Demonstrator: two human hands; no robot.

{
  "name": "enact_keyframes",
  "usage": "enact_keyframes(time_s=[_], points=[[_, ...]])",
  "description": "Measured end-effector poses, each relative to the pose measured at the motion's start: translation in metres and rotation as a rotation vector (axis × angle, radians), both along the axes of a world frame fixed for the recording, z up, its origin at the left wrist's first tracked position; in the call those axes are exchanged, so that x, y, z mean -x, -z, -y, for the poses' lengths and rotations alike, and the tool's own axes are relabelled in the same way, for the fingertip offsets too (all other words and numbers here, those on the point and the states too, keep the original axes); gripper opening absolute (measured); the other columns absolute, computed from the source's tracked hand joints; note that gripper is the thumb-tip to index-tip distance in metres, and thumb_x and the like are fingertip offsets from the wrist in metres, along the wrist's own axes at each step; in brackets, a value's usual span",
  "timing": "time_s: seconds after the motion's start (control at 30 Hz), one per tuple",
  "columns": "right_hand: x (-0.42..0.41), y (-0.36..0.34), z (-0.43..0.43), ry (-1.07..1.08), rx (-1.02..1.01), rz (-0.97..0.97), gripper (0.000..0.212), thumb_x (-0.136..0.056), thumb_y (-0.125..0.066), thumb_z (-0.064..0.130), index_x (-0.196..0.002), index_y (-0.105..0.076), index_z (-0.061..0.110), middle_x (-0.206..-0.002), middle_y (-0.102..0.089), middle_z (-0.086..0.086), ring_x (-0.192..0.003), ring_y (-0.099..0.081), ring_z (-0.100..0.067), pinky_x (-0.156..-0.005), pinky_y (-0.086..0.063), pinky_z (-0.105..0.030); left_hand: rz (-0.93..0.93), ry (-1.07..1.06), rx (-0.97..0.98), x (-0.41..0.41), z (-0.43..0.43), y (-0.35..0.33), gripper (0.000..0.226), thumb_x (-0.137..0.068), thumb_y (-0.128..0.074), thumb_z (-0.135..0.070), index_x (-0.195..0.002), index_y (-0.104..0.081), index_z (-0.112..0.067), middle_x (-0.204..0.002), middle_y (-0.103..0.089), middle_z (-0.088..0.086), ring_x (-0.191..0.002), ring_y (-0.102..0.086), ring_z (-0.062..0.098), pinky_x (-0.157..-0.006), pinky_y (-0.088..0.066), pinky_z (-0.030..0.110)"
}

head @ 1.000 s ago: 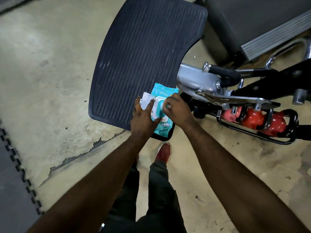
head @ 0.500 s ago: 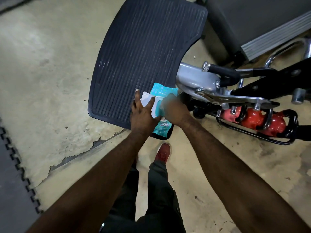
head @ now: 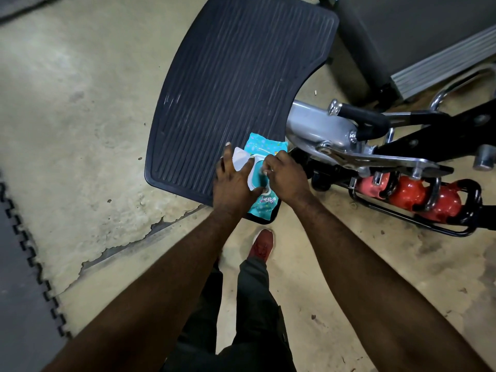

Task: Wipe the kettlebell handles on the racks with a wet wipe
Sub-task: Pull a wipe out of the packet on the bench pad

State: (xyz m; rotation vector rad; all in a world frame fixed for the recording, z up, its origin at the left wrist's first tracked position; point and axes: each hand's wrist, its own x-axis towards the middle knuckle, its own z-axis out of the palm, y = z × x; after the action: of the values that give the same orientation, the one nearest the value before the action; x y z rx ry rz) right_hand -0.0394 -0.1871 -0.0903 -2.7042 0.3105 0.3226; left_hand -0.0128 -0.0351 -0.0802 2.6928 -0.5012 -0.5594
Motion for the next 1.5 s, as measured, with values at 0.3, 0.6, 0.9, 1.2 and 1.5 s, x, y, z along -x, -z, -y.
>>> enact_keyframes(time_s=[0.3, 0.6, 0.9, 1.2, 1.5], points=[[-0.003, 0.008, -0.005, 0.243, -0.327, 0.032, 0.009, -0.093, -0.055, 0.012, -0.09, -0.051, 0.02, -0.099, -0.057, -0.006, -0.094, -0.055, -0.026, -0.076, -0.046, -0.038, -0.009, -0.005, -0.015, -0.002, -0.003, -0.001, 0.077, -0.082, -0.063, -0.064, -0.146, -0.033, -0.034, -0.164, -0.002, 0.01, -0.147, -0.017, 0.034, -0.112, -0.034, 0.049], [-0.005, -0.001, 0.002, 0.033, -0.107, -0.015, 0.013, -0.09, -0.063, 0.028, -0.101, -0.068, 0.027, -0.104, -0.055, -0.003, -0.098, -0.059, -0.022, -0.078, -0.047, -0.031, -0.005, 0.0, -0.015, -0.004, -0.003, -0.001, 0.078, -0.082, -0.062, -0.066, -0.147, -0.032, -0.036, -0.164, -0.001, 0.01, -0.147, -0.017, 0.035, -0.112, -0.033, 0.051], [-0.002, 0.002, 0.011, 0.088, -0.407, -0.004, 0.013, -0.085, -0.069, 0.017, -0.095, -0.064, 0.024, -0.097, -0.052, 0.0, -0.084, -0.052, -0.013, -0.083, -0.05, -0.036, -0.017, -0.025, -0.027, -0.003, -0.003, -0.003, 0.076, -0.08, -0.064, -0.064, -0.145, -0.036, -0.035, -0.163, -0.002, 0.01, -0.146, -0.019, 0.035, -0.11, -0.038, 0.053], [-0.009, 0.001, 0.004, 0.179, -0.432, 0.052, 0.01, -0.085, -0.069, 0.009, -0.088, -0.068, 0.019, -0.095, -0.053, -0.001, -0.085, -0.054, -0.013, -0.074, -0.041, -0.022, 0.024, 0.037, -0.065, -0.013, 0.0, -0.004, 0.076, -0.079, -0.062, -0.069, -0.144, -0.039, -0.037, -0.165, 0.002, 0.008, -0.15, -0.008, 0.037, -0.114, -0.029, 0.053], [0.003, -0.028, 0.006, 0.404, -0.882, 0.157, 0.009, -0.09, -0.063, 0.016, -0.085, -0.062, 0.024, -0.083, -0.062, 0.012, -0.08, -0.054, -0.006, -0.08, -0.044, -0.03, 0.01, 0.033, -0.144, -0.008, 0.0, -0.01, 0.077, -0.077, -0.068, -0.061, -0.144, -0.039, -0.038, -0.165, 0.007, 0.008, -0.15, -0.003, 0.039, -0.113, -0.029, 0.054]])
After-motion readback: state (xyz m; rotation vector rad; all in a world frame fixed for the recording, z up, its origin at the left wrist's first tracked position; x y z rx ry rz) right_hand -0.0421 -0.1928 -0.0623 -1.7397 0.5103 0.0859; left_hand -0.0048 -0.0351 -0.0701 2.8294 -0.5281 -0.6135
